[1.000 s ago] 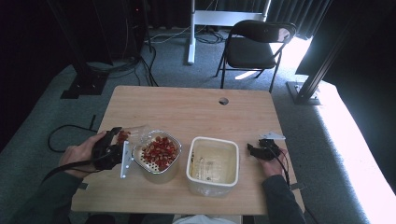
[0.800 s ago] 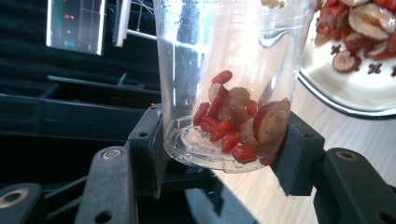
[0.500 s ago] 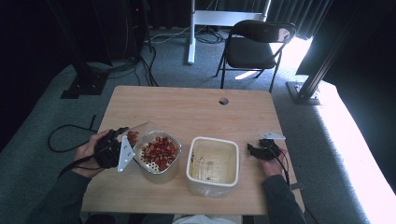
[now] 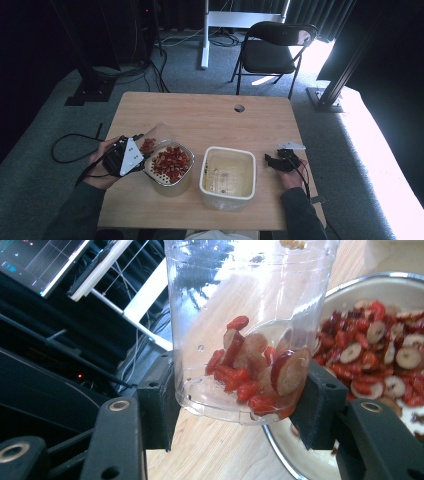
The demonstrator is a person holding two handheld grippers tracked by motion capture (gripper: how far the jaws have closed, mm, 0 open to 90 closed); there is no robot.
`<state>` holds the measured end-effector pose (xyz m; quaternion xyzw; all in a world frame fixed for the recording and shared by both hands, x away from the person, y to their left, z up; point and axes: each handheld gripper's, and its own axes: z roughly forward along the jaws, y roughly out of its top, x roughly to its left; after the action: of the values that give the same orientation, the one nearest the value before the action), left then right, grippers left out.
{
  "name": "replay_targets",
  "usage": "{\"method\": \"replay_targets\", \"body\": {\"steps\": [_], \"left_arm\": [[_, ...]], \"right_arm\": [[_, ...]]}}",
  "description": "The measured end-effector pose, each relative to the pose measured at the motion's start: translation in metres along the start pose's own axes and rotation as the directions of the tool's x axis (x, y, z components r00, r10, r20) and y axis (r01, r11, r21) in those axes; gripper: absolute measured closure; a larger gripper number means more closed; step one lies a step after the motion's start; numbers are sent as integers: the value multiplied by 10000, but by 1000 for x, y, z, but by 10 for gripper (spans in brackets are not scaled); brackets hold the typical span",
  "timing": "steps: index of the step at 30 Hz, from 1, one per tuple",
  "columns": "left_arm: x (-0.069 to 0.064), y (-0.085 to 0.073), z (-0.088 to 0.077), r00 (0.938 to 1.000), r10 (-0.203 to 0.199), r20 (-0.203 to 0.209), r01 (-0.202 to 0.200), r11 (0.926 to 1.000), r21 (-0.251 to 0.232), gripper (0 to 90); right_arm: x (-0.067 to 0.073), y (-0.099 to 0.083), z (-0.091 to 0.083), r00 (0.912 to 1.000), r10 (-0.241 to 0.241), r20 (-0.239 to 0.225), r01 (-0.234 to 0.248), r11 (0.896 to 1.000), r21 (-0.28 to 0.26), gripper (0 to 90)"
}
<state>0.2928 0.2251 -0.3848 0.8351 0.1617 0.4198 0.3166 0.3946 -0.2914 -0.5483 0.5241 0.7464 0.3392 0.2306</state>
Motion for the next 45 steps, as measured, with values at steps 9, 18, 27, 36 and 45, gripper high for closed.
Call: {"method": "replay_targets", "body": {"steps": [9, 18, 27, 36, 45], "left_arm": [[2, 5, 3, 9966, -683, 456, 708, 9959, -556, 445], [2, 16, 8, 9870, -1286, 964, 1389, 9843, -1093, 445], [-3, 37, 10, 9751, -1472, 1659, 1744, 9710, -1635, 444], [-13, 58, 14, 9557, -1638, 2444, 2164, 9542, -2066, 443], [-33, 83, 22, 9294, -1472, 3385, 2343, 9439, -2327, 440]], "right_arm": [[0, 0, 0, 10000, 11, -2, -11, 10000, 1, 380], [0, 0, 0, 10000, 10, -14, -10, 10000, -1, 380], [0, 0, 0, 10000, 4, -13, -4, 10000, 4, 380], [0, 0, 0, 10000, 5, -14, -5, 10000, -5, 379], [0, 0, 0, 10000, 15, -27, -15, 10000, -11, 380]]}}
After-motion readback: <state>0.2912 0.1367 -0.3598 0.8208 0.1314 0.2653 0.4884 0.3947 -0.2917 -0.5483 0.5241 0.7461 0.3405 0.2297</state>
